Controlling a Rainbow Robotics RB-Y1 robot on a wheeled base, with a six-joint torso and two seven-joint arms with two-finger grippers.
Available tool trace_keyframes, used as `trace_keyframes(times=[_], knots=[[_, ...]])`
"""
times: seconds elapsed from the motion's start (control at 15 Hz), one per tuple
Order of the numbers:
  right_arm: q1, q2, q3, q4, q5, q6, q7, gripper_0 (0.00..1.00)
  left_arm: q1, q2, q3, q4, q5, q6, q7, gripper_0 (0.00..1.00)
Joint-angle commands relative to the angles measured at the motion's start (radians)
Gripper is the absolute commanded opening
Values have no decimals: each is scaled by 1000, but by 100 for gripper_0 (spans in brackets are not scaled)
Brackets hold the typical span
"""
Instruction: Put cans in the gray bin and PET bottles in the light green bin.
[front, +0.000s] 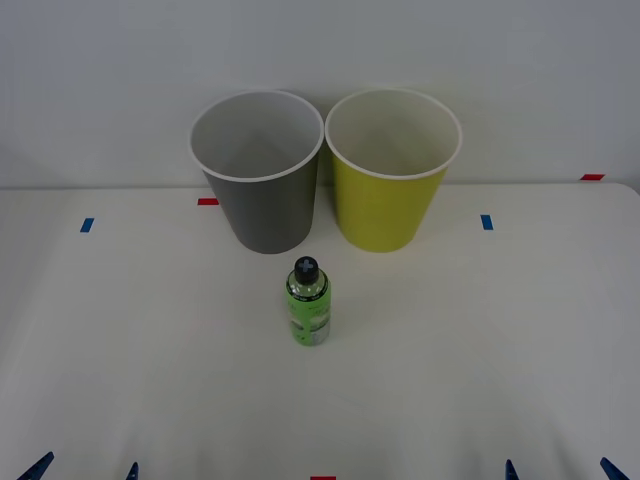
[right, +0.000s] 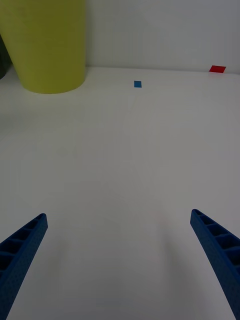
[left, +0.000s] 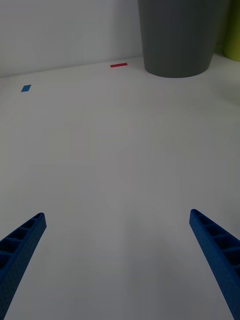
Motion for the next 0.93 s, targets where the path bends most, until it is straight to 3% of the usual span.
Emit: trace_keyframes(times=[0.07,0.13,0.27,0.93], knots=[[0,0,0,0,0,0,0,100,-21,-9,-21,31,-2,15,0,100],[0,0,0,0,0,0,0,100,-28,-5,-26,43,-2,5,-2,100],[0,0,0,0,0,0,0,100,-64,17,-52,95,72,-143,-3,100],[0,0,0,0,0,0,0,100,-224,129,-124,123,98,-178,-35,100]])
